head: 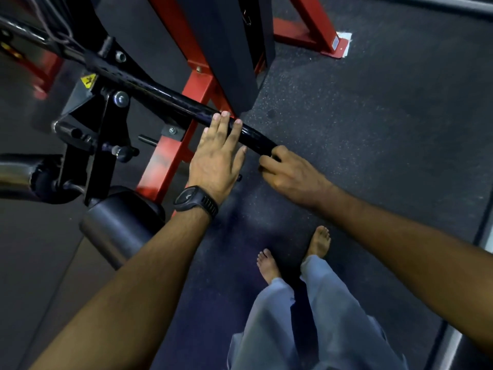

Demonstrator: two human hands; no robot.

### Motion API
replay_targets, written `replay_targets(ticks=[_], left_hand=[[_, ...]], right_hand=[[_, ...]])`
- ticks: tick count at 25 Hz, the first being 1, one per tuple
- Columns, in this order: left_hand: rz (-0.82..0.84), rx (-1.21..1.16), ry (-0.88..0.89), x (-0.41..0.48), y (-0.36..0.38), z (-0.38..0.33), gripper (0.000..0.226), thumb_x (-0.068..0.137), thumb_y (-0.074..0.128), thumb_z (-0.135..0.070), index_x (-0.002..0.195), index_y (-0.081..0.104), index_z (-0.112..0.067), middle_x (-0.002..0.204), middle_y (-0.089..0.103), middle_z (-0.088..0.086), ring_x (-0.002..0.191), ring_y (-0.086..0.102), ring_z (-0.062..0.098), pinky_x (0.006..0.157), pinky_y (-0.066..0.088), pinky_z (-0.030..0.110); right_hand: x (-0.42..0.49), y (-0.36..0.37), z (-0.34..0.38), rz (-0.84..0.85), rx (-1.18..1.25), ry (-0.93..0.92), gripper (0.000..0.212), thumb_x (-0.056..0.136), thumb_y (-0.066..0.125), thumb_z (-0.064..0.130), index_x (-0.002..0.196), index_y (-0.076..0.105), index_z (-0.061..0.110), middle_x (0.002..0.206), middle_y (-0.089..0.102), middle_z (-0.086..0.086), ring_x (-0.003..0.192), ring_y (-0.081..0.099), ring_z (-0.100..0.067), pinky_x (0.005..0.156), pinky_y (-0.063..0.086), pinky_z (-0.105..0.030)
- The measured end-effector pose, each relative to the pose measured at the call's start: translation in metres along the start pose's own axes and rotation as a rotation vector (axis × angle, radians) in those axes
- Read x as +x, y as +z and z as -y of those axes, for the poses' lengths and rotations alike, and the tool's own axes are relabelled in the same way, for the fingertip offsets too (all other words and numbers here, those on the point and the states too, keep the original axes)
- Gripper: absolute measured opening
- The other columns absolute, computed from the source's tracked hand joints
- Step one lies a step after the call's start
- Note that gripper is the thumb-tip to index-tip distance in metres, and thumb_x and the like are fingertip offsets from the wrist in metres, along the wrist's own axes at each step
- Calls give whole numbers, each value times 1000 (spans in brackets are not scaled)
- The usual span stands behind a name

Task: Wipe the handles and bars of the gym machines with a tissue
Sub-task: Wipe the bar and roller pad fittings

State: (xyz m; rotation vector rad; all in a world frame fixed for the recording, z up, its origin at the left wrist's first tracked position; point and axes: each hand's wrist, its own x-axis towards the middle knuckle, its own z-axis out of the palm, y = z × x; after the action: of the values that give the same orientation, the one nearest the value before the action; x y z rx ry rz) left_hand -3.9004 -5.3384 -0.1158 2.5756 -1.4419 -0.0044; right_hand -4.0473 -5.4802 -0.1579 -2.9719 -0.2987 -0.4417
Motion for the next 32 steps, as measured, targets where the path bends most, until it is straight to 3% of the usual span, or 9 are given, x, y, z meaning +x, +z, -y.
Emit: replay_targets(ticks=[2,6,9,12,15,20,25,29,32], left_hand=[[-19,-10,22,-2,4,4,51,104,44,-30,150,37,-9,158,28,17,148,20,30,121,21,45],[-48,-74,-10,-4,10,1,54,103,44,-33,152,32,-11,161,21,16,150,14,29,122,17,42],[-104,-107,-3,-5,16,-1,56,103,46,-34,151,34,-10,160,23,16,149,16,30,121,21,45],[-147,-118,-2,-5,22,1,58,102,45,-39,151,35,-9,161,23,15,150,15,30,120,23,47],[-168,-146,-8,-5,28,-3,62,101,44,-45,151,35,-10,161,21,15,150,13,30,120,17,44],[-203,-126,34,-8,33,2,65,100,44,-49,152,33,-11,162,18,15,150,10,27,121,9,38],[-231,-119,47,-8,37,-1,68,98,45,-51,152,32,-11,162,18,16,150,6,25,121,8,37],[-239,-121,49,-7,38,0,67,98,47,-49,152,32,-11,162,17,16,150,5,24,121,10,39],[-259,-156,27,-7,40,-6,67,98,48,-48,152,31,-12,162,15,16,151,4,25,121,9,39]], right_hand=[[-13,-4,2,50,-1,-10,17,94,52,-1,88,68,3,103,61,-12,84,53,-31,71,53,-38],[-33,-19,-5,35,-23,1,23,94,46,0,95,69,1,105,65,-13,82,57,-29,54,47,-30],[-56,-23,4,-165,172,345,15,97,56,3,100,70,1,102,64,-13,84,56,-26,64,50,-33],[-39,-19,28,-430,437,754,11,93,64,1,98,73,5,99,68,-4,88,62,-17,78,49,-23],[7,-11,22,-511,549,928,14,92,61,3,97,74,7,97,70,-2,88,64,-7,80,47,-13],[-20,-23,13,-350,702,1042,14,93,69,19,103,76,25,94,72,19,85,67,2,76,51,-13],[21,-30,-10,-231,958,986,12,94,68,26,101,77,22,93,75,10,88,70,-4,81,56,-23],[-1,-31,-32,13,1150,1019,14,93,68,22,100,77,14,94,77,3,91,73,-13,96,56,-40],[6,-27,-31,-53,1134,1021,12,95,66,20,97,77,16,92,77,4,89,73,-12,92,57,-38]])
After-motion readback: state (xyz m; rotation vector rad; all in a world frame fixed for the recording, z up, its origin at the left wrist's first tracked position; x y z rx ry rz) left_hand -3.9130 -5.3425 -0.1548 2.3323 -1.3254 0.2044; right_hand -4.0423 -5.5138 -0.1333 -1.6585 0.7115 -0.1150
